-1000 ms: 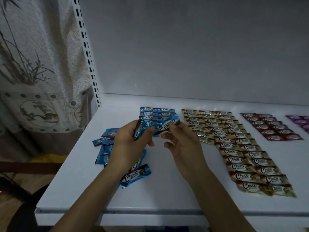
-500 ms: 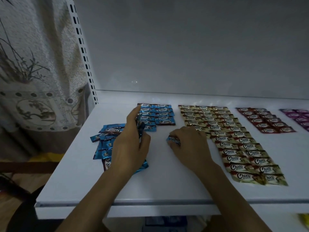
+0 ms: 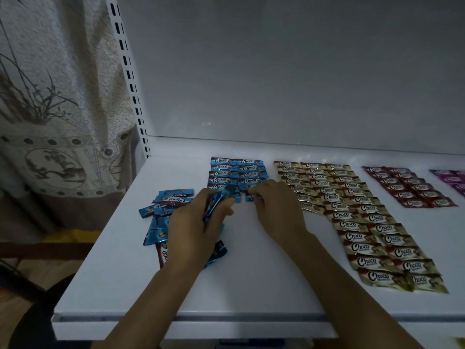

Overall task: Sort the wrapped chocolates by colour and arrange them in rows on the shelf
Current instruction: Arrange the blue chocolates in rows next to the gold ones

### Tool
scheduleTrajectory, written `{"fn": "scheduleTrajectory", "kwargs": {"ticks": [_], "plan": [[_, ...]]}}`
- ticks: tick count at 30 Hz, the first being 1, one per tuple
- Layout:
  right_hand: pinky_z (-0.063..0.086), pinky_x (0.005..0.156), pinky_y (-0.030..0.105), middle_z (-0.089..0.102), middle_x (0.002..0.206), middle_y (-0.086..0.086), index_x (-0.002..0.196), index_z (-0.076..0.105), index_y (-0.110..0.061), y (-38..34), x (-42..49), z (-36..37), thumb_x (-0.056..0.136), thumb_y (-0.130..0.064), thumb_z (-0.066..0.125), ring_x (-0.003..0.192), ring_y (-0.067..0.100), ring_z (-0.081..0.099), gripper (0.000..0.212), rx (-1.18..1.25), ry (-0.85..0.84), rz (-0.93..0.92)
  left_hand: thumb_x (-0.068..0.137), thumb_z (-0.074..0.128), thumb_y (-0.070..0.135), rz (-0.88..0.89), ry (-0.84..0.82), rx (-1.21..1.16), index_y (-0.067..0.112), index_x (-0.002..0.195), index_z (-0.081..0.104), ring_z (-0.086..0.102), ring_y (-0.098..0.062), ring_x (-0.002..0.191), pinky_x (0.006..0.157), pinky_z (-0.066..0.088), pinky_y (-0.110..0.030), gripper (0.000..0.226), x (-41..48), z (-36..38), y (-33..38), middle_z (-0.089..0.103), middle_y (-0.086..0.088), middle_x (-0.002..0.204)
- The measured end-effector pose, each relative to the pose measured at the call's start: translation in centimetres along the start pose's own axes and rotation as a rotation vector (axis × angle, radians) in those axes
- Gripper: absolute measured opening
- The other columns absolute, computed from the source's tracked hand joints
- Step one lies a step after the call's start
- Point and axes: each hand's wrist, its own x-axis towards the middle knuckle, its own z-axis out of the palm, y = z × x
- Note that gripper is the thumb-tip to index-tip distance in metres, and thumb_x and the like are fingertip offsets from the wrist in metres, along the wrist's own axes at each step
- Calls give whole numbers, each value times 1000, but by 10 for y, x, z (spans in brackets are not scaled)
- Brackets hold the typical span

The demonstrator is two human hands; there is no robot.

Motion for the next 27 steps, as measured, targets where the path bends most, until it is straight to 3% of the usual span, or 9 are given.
{"fn": "scheduleTrajectory", "kwargs": {"ticks": [2, 6, 9, 13, 15, 17, 19, 21, 27], "plan": [[43, 68, 33, 68, 95, 11, 107, 70, -10, 3, -3, 6, 81, 2, 66, 84, 30, 59, 29, 42, 46, -22, 81, 40, 61, -21, 22, -31, 25, 97, 58, 64, 3, 77, 63, 49, -10, 43, 0, 0, 1, 66, 20, 76], [43, 63, 30, 69, 87, 9, 101, 70, -9, 3, -3, 8, 75, 3, 70, 76, 28, 60, 28, 88, 116, -50, 87, 38, 54, -5, 62, -7, 17, 101, 58, 62, -6, 67, 55, 50, -20, 44, 1, 1, 2, 63, 11, 74], [48, 68, 33, 69, 92, 5, 100, 70, -11, -10, -3, -1, 83, -12, 60, 83, 24, 60, 19, 190, 183, -78, 94, 45, 36, -15, 86, -46, 20, 90, 55, 58, -4, 63, 50, 44, -16, 19, 2, 0, 4, 59, 17, 68], [43, 78, 28, 65, 107, 3, 108, 65, -12, -52, -1, -4, 92, -11, 53, 97, 14, 56, 20, 448, -120, -158, 95, 53, 12, -35, 116, -82, 24, 82, 53, 56, 3, 59, 52, 40, -10, 19, 10, -8, 12, 58, 18, 60], [45, 84, 35, 62, 112, 8, 112, 60, -11, -72, 0, 10, 93, -15, 48, 104, 20, 56, 23, 430, -245, -236, 96, 52, 10, -31, 137, -107, 20, 82, 53, 56, 4, 58, 52, 39, -8, 18, 14, -16, 17, 59, 19, 60], [41, 100, 45, 52, 132, 13, 129, 50, -12, -88, 3, 27, 93, -30, 37, 123, 28, 47, 42, 334, -327, -282, 98, 51, 15, -22, 194, -147, 23, 80, 52, 55, 1, 56, 51, 39, -9, 20, 15, -28, 17, 58, 18, 62], [34, 108, 49, 42, 143, 16, 138, 41, -16, -98, 7, 39, 87, -50, 21, 133, 32, 37, 65, 250, -346, -309, 97, 50, 27, -4, 224, -142, 29, 80, 52, 54, -3, 57, 51, 40, -11, 17, 11, -41, 8, 58, 14, 63], [28, 112, 50, 39, 144, 23, 141, 40, -13, -105, 8, 44, 82, -56, 18, 136, 36, 34, 76, 226, -345, -331, 96, 48, 30, -9, 219, -111, 31, 80, 52, 54, -3, 58, 52, 41, -13, 16, 6, -54, -2, 58, 14, 65], [33, 108, 45, 53, 131, 17, 136, 50, -12, -118, 0, 55, 88, -48, 30, 127, 32, 43, 63, 245, -294, -337, 100, 47, 16, -72, 223, -26, 25, 83, 52, 53, 0, 58, 51, 38, -9, 19, 1, -72, -24, 57, 20, 64]]}}
